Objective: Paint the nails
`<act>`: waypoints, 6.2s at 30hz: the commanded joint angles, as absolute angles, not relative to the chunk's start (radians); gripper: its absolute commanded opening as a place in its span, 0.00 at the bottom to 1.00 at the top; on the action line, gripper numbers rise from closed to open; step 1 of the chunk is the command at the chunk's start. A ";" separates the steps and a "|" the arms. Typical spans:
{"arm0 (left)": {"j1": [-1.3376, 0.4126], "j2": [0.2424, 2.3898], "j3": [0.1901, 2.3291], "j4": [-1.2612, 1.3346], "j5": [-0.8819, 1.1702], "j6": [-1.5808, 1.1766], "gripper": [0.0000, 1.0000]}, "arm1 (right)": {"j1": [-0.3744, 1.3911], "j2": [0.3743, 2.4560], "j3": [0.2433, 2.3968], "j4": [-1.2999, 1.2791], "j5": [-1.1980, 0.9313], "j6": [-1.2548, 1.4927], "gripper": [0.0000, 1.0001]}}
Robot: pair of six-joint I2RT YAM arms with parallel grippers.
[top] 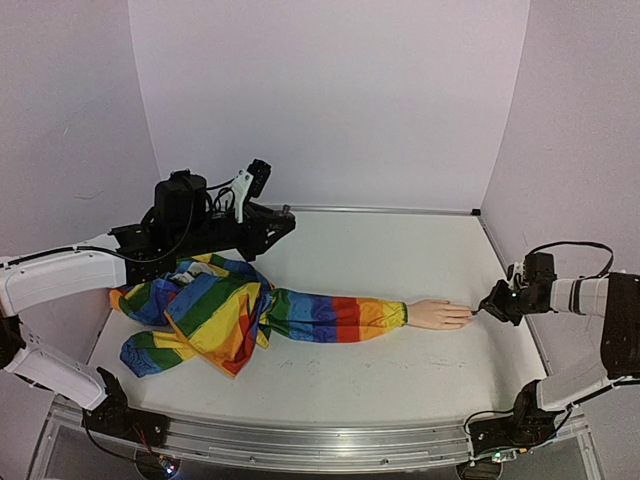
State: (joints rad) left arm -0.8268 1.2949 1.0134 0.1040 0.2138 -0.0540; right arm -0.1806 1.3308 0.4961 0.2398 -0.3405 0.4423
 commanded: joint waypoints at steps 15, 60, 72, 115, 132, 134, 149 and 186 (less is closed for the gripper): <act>-0.833 1.260 1.027 0.144 0.204 -0.048 0.00 | -0.180 1.309 0.510 0.207 -0.260 0.461 0.00; -0.833 1.266 1.031 0.143 0.201 -0.046 0.00 | -0.173 1.273 0.498 0.209 -0.254 0.461 0.00; -0.833 1.267 1.031 0.143 0.210 -0.049 0.00 | -0.173 1.304 0.498 0.231 -0.355 0.430 0.00; -0.833 1.265 1.034 0.140 0.210 -0.058 0.00 | -0.171 1.330 0.500 0.239 -0.341 0.428 0.00; -0.833 1.250 1.026 0.138 0.206 -0.052 0.00 | -0.172 1.290 0.505 0.219 -0.241 0.455 0.00; -0.833 1.253 1.026 0.138 0.207 -0.052 0.00 | -0.171 1.272 0.502 0.216 -0.255 0.456 0.00; -0.833 1.255 1.031 0.138 0.213 -0.054 0.00 | -0.167 1.341 0.508 0.218 -0.361 0.439 0.00; -0.838 1.235 1.012 -0.059 0.466 0.241 0.00 | -0.055 1.106 0.610 0.330 -0.604 0.393 0.00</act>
